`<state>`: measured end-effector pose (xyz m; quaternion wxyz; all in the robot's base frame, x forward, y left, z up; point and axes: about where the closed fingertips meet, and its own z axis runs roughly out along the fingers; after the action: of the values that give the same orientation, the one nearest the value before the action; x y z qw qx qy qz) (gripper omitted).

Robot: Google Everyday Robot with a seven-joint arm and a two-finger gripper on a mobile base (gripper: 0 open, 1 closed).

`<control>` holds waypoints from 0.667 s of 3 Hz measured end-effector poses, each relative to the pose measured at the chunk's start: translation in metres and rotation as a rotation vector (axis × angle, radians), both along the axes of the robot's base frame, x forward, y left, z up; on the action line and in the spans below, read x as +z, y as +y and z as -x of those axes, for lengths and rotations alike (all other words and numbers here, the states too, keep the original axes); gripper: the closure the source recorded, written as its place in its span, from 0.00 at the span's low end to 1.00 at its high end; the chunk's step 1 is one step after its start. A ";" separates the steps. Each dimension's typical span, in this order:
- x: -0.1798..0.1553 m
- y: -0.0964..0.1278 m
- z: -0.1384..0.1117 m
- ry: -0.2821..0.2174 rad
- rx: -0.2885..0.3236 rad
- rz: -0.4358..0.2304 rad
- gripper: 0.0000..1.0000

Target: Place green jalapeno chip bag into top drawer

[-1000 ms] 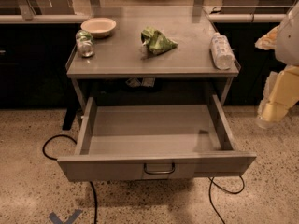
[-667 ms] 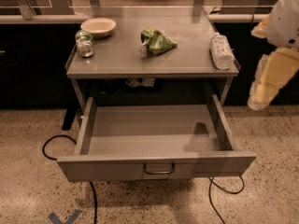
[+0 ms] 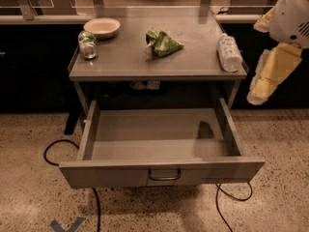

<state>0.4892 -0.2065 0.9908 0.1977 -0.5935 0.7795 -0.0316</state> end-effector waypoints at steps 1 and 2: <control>-0.018 0.020 -0.060 -0.013 0.070 -0.063 0.00; -0.048 0.057 -0.140 0.027 0.130 -0.126 0.00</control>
Offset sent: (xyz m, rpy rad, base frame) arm 0.2994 0.0897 0.0372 0.2923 -0.1898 0.1650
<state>0.6293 -0.1496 0.9425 0.2258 -0.6295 0.7425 0.0380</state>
